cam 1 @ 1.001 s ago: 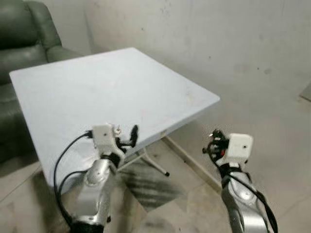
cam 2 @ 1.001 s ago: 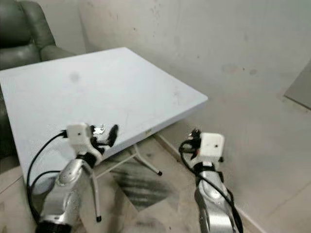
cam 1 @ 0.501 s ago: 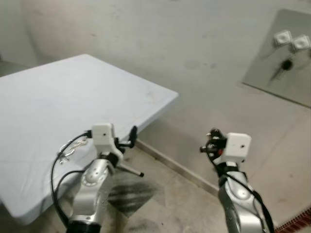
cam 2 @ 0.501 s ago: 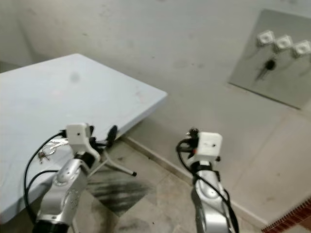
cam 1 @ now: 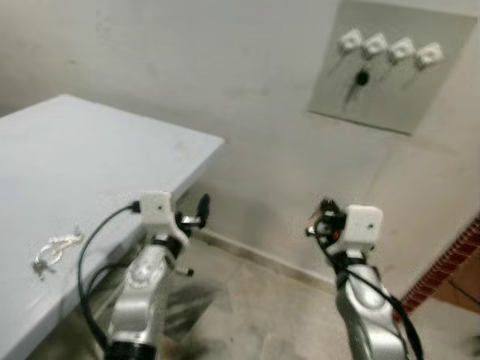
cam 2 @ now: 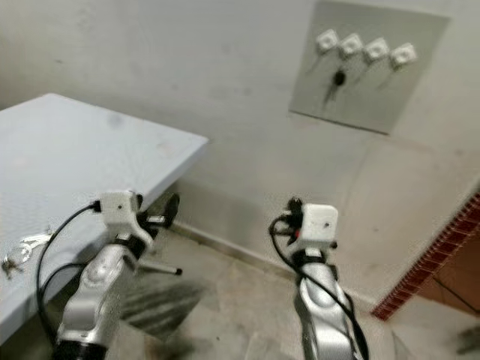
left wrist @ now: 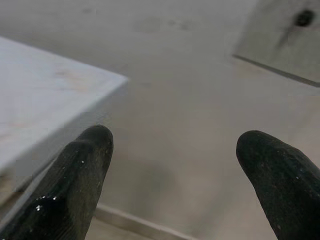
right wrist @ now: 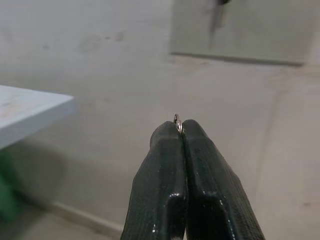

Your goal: Hang keys on a hook

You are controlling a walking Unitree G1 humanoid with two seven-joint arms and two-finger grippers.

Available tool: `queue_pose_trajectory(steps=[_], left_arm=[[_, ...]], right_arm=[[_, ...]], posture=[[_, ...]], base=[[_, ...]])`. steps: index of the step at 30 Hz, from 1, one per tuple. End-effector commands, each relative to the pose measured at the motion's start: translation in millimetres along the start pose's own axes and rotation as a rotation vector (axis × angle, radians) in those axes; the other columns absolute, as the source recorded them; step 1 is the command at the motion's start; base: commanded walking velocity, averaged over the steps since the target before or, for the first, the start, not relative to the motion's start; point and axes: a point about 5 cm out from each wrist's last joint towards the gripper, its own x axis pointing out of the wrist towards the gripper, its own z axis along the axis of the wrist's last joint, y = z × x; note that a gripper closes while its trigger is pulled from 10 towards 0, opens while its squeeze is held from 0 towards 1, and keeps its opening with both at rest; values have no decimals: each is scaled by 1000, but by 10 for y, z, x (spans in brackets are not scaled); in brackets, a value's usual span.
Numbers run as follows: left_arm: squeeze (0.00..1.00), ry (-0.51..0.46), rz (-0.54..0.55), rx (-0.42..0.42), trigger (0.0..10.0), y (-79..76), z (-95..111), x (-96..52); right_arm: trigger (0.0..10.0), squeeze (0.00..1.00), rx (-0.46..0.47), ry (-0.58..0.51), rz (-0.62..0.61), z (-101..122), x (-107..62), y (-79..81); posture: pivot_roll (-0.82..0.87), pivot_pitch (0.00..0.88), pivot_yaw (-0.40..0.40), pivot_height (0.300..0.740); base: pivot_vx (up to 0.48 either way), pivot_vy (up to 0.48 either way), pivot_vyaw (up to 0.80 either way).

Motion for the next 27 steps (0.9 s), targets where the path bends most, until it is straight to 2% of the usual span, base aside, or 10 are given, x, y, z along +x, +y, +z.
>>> queue_pose_trajectory(steps=[1,17,27], left_arm=[[0,-6,10,24,10000,36,31,20],[0,-6,14,19,10000,51,46,73],[0,-12,-25,61,10000,17,46,73]], right_arm=[[10000,0,10,-16,4,47,13,33],[10000,0,11,-25,-14,75,61,-10],[10000,0,18,-26,-18,72,55,3]], posture=[[32,0,-33,740],[29,0,-39,740],[26,0,-35,740]], base=[[0,0,-663],[0,0,-659],[0,-26,-659]])
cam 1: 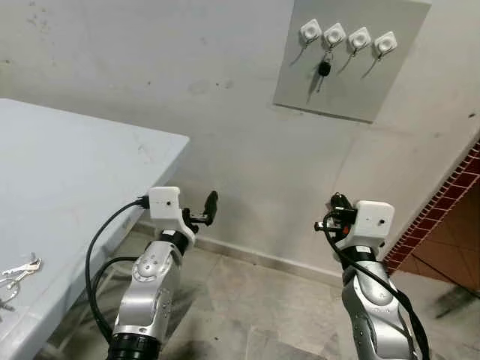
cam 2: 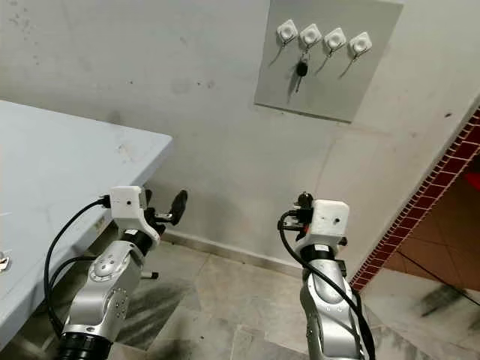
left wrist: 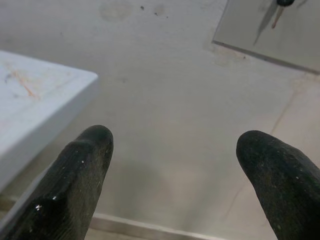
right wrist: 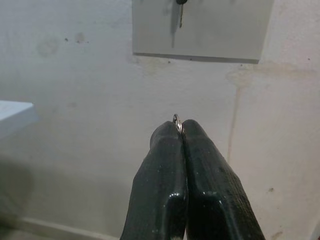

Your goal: Hang keys on a hook

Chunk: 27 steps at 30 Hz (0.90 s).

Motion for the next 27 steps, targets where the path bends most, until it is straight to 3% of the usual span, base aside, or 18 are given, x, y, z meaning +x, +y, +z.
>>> queue_pose_trajectory(steps=[1,6,9,17,27], left_arm=[[0,-4,-36,10,10000,-75,4,23],[0,-5,-30,6,10000,-80,6,26],[0,-9,-14,-46,10000,-81,6,31],[0,9,26,-41,10000,-48,-13,36],[0,25,22,-22,10000,-39,-30,29]], right_arm=[[10000,0,1,-3,-17,12,4,-31],[10000,0,3,-4,-16,14,6,-22],[10000,0,4,-3,-16,11,4,-20],[10000,0,-2,-10,-22,14,5,-27],[10000,0,-5,-27,-25,39,-10,-76]], posture=[[26,0,-35,740],[27,0,-35,740],[28,0,-35,740],[28,0,-36,740],[24,0,-39,740]], base=[[0,-259,-656],[0,-464,-663],[0,0,-656],[0,0,-648],[0,0,0]])
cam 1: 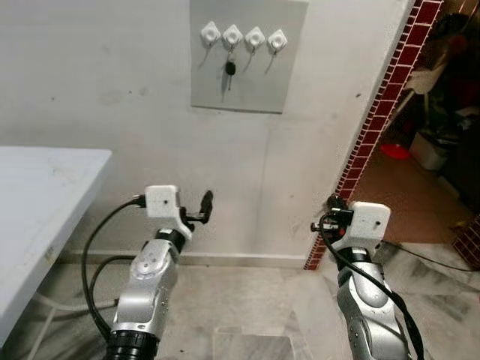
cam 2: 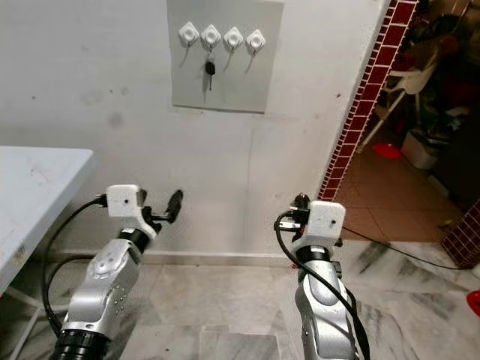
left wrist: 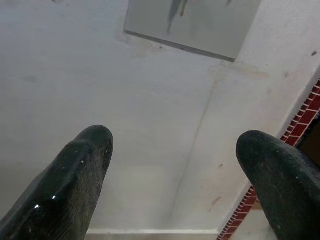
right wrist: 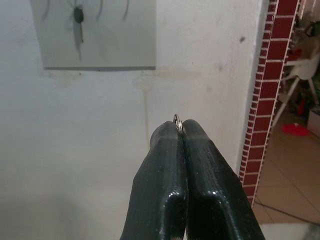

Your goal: Hang keys on a hook

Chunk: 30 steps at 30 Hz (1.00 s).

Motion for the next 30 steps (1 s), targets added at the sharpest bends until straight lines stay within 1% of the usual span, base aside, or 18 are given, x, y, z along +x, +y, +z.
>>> queue_pose_trajectory(steps=[1,6,13,17,22,28,30], left_arm=[[0,13,-10,7,10000,-31,-9,9],[0,-4,-26,0,10000,-34,5,4],[0,-6,-43,2,10000,-69,5,9],[0,-11,-58,10,10000,-74,10,8],[0,-12,-67,45,10000,-79,11,5],[0,-13,-71,52,10000,-87,9,5],[0,-16,-74,71,10000,-95,13,6]], right_arm=[[10000,0,-6,-25,-5,55,4,-50],[10000,0,-10,-26,-1,55,-9,-86],[10000,0,-10,-33,-1,65,-12,-79],[10000,0,-6,-35,4,62,-16,-62],[10000,0,-2,-35,10,57,-20,-47],[10000,0,-1,-38,13,61,-14,-33],[10000,0,1,-38,15,59,-15,-23]], posture=[[24,0,-39,740],[20,0,-41,740],[18,0,-40,740],[17,0,-40,740],[18,0,-41,740],[17,0,-40,740],[18,0,-41,740]], base=[[0,0,0],[0,0,0],[0,0,0],[289,0,0],[337,0,0],[399,0,0],[444,0,0]])
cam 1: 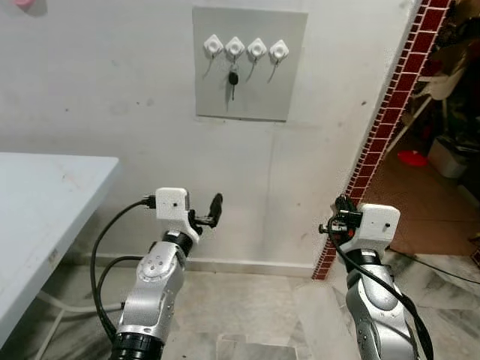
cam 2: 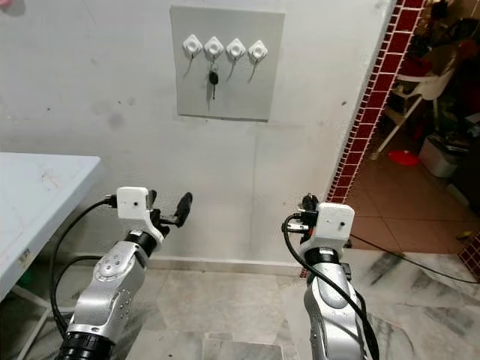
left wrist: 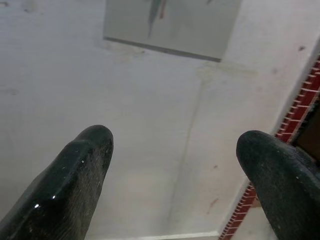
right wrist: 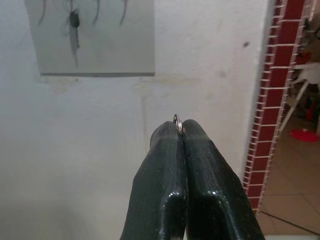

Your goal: Hang keys on a hook

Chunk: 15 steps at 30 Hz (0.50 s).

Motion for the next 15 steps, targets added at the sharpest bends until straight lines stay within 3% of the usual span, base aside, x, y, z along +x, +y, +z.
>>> queue_pose_trajectory(steps=[1,15], left_arm=[[0,-10,-5,44,10000,-4,30,14],[0,-12,-15,56,10000,-25,27,17]], right_arm=[[10000,0,11,-25,11,53,14,33],[10000,0,14,-23,15,45,4,45]], posture=[[18,0,-41,740],[17,0,-41,740]], base=[[446,0,0],[469,0,0]])
